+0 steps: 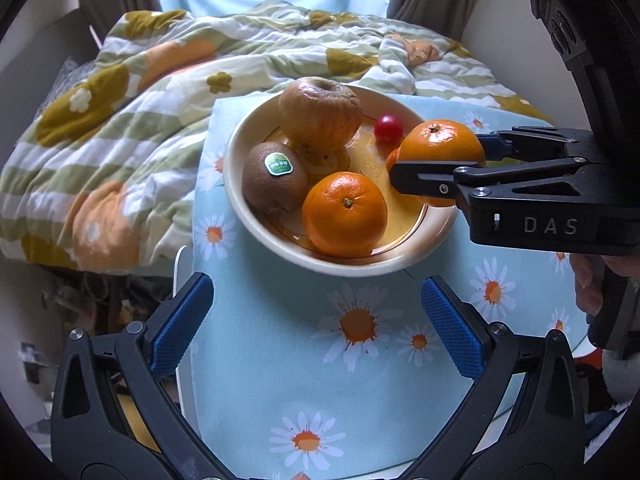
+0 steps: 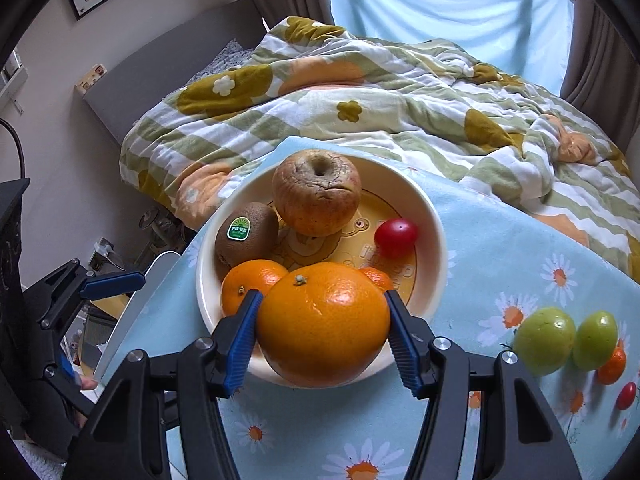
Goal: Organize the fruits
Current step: 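Open the left gripper on the plate while the right gripper lowers and releases its orange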
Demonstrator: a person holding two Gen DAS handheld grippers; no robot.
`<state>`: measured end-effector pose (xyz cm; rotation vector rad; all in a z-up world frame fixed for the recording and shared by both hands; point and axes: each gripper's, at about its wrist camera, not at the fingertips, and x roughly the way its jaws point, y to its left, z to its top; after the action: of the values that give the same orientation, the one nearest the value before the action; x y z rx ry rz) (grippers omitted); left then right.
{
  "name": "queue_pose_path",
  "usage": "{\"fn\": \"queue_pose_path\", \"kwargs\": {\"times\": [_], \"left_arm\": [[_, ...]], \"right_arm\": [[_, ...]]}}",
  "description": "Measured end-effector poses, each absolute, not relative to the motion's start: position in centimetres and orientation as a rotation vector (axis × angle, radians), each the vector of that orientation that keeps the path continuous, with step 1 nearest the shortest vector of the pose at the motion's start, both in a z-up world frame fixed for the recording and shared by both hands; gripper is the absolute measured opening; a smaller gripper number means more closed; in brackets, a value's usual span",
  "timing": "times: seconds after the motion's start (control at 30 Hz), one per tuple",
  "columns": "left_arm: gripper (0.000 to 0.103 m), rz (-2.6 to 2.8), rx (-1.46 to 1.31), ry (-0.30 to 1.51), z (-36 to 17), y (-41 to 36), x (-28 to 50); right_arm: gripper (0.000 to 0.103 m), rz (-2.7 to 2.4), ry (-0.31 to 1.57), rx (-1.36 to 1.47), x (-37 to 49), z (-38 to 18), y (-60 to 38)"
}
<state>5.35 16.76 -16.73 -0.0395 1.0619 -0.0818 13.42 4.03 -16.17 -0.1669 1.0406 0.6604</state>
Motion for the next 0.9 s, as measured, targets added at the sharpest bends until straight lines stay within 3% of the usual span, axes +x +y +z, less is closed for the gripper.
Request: {"fn": "queue_pose_path", "kwargs": {"times": [0.2, 0.27, 0.3, 0.33, 0.9], "left_arm": [[0.103, -0.061, -0.052, 1.069, -17.0, 17.3, 4.9], [0.103, -0.052, -0.048, 1.067, -16.9, 17.4, 4.7], [0.103, -0.05, -0.05, 1.065, -16.7, 17.4, 4.7], [0.103, -0.05, -0.057, 1.064, -16.6, 17.5, 4.6], [0.103, -0.068, -0.04, 1.02, -14.0, 16.7, 3.6]], "right_arm": [[0.057, 0.651, 1.037, -0.148, 13.7, -16.6, 4.0], [0.073, 0.665, 1.006, -0.118, 13.5, -15.9, 3.6], [0.09, 0.671, 0.993, -0.107, 13.4, -15.5, 3.4], [0.099, 0.671, 0.983, -0.101, 13.4, -15.2, 3.2], [0.102, 0.62, 0.966, -0.067, 12.5, -13.0, 1.8]]}}
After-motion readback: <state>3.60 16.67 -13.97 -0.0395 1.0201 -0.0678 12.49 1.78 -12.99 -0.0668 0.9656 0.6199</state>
